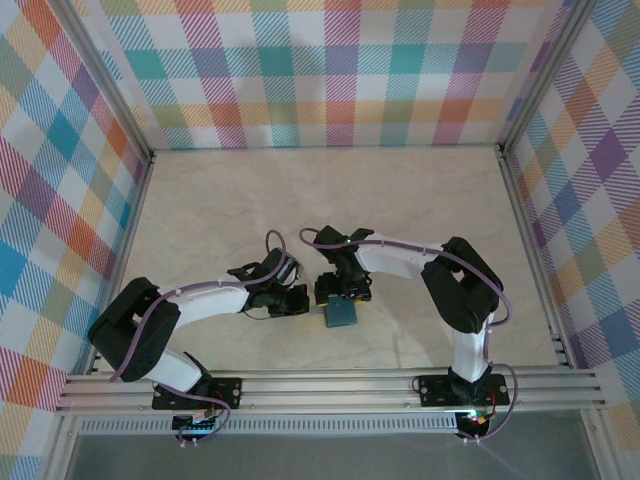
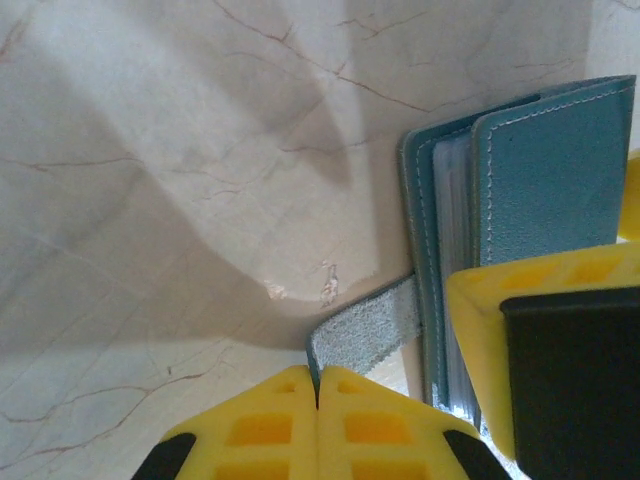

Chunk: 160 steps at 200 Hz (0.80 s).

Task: Take the credit cards out of the card holder

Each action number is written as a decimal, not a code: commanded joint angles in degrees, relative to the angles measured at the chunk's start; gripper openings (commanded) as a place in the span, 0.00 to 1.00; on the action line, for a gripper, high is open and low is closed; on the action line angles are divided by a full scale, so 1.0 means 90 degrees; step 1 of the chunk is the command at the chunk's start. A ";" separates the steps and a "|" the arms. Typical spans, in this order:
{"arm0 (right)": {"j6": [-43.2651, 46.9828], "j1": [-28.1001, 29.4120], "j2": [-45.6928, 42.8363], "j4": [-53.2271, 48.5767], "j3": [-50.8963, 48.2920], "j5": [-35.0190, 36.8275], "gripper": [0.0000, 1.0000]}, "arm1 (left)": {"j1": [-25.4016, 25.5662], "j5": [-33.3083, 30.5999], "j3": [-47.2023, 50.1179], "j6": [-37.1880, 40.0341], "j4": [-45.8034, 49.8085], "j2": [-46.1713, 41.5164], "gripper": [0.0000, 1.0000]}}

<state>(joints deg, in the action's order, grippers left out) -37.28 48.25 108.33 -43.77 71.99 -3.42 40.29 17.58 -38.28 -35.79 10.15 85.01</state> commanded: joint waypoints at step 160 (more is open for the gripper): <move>-0.0039 0.0034 -0.0946 -0.0690 -0.0173 0.0792 0.75 | -0.0157 -0.0162 0.0078 0.0152 0.0482 -0.0394 0.05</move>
<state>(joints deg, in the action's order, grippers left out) -37.28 48.27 102.26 -47.29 71.88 1.63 39.86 17.50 -37.65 -35.29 10.87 83.02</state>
